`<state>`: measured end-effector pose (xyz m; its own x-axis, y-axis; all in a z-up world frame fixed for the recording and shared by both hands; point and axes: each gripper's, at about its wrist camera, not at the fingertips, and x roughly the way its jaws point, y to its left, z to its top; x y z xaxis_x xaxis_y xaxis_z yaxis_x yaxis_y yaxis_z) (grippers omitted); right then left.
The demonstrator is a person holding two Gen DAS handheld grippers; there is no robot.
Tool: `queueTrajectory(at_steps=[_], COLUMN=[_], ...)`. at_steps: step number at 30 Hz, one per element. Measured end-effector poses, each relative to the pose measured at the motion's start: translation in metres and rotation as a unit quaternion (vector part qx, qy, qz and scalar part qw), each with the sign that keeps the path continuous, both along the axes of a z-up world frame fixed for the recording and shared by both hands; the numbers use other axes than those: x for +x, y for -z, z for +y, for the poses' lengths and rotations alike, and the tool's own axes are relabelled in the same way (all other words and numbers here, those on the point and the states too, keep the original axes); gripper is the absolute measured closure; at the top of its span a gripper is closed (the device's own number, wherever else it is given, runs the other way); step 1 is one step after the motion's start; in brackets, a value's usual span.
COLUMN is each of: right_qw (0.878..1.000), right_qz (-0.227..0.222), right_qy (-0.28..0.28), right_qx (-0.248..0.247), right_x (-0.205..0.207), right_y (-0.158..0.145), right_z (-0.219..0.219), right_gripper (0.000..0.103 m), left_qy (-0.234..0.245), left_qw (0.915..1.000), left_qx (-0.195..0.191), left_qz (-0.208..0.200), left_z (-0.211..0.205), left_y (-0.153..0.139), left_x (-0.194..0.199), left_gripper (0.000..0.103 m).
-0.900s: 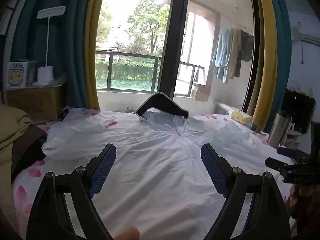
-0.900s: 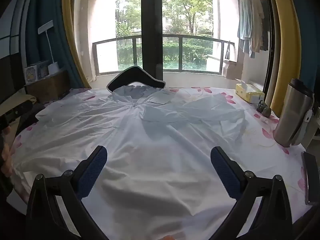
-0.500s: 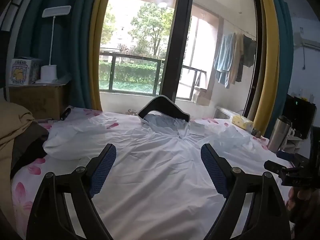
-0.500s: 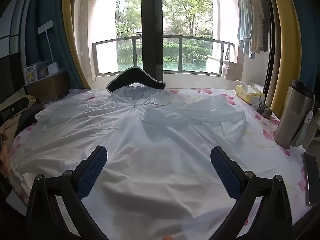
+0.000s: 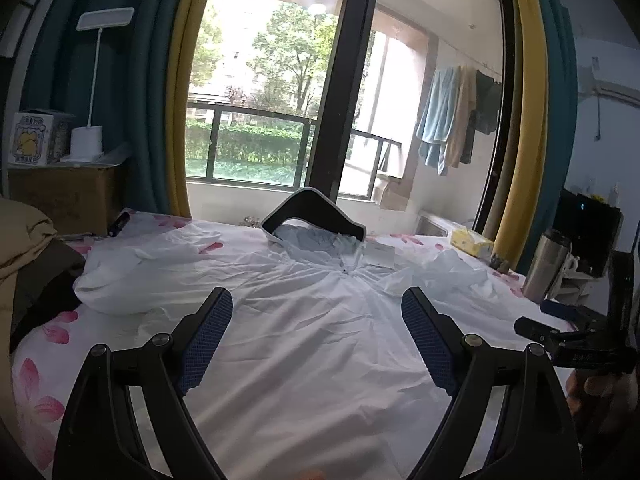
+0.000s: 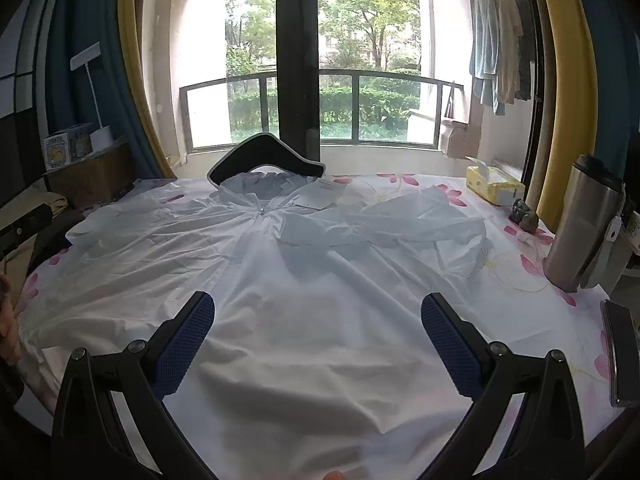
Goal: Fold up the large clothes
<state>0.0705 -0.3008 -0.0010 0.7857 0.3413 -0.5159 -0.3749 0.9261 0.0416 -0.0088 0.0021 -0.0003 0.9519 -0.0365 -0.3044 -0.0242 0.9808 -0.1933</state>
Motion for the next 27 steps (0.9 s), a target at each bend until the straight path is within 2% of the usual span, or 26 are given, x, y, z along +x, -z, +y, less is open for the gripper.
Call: queueTrajectory(at_steps=[27], right_qw=[1.000], right_qz=[0.001], right_qy=[0.002], right_qx=[-0.001], right_x=[-0.0004], right_y=[0.0000], right_z=[-0.0008], right_gripper=[0.001], left_qy=[0.004], left_qw=[1.0000], left_qx=[0.001], left_qz=[0.003], left_z=[-0.0005], left_y=[0.0033], left_x=[-0.0018], left_gripper=[0.014])
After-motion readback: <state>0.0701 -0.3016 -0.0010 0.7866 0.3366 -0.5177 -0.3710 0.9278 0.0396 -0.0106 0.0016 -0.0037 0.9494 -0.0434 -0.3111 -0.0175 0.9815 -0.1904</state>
